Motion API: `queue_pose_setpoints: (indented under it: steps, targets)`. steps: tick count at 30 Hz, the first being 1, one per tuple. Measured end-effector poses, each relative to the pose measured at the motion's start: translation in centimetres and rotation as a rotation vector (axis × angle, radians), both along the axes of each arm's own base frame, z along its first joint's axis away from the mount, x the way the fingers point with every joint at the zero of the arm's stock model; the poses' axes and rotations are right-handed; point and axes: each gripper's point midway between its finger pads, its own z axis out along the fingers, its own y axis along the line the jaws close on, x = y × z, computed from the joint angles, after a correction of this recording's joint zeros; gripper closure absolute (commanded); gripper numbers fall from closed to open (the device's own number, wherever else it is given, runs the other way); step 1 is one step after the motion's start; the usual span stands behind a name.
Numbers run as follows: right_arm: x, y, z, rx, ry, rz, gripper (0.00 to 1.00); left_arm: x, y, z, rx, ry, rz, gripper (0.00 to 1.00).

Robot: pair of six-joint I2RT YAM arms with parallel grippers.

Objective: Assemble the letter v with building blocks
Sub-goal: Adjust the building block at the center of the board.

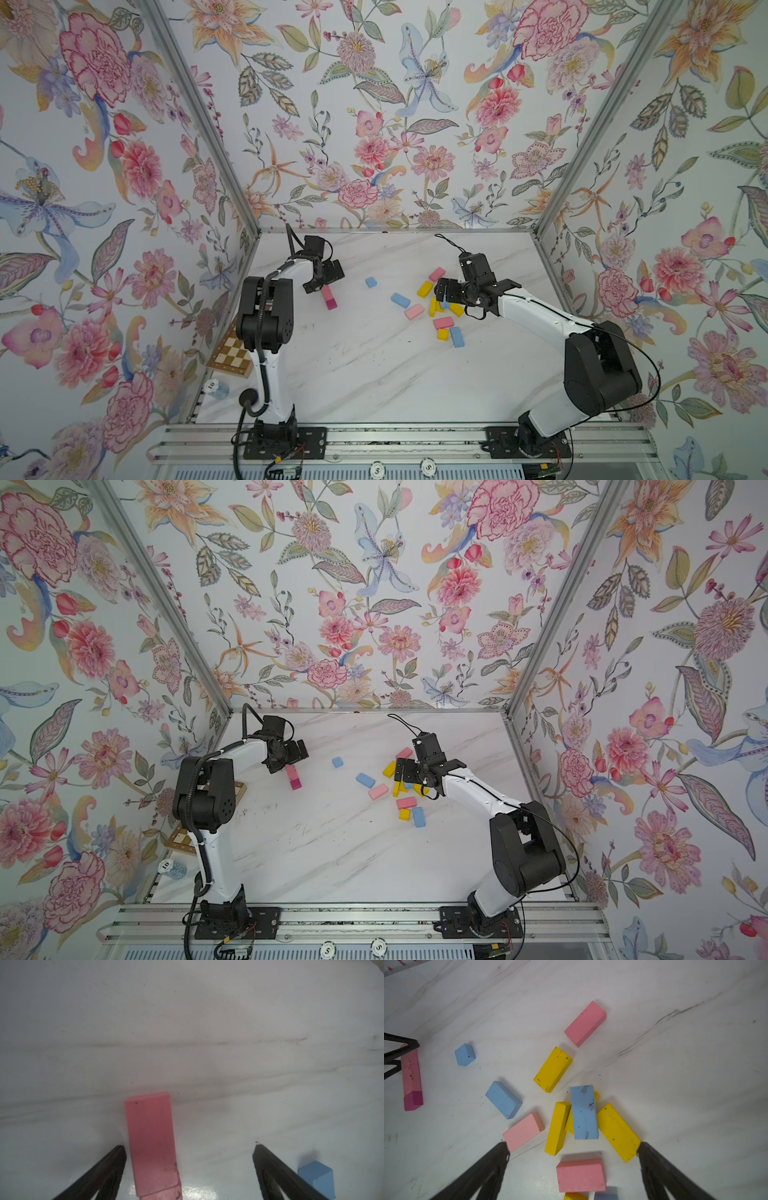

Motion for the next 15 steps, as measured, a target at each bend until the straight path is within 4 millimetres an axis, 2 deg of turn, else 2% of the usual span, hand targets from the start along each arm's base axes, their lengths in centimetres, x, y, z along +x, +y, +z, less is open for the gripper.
queue_pose_setpoints:
  steps: [15]
  targets:
    - [-0.12, 0.34, 0.03, 0.001, -0.002, 0.008, 0.01, 0.51, -0.11, 0.03, -0.010, -0.030, 0.004, 0.01]
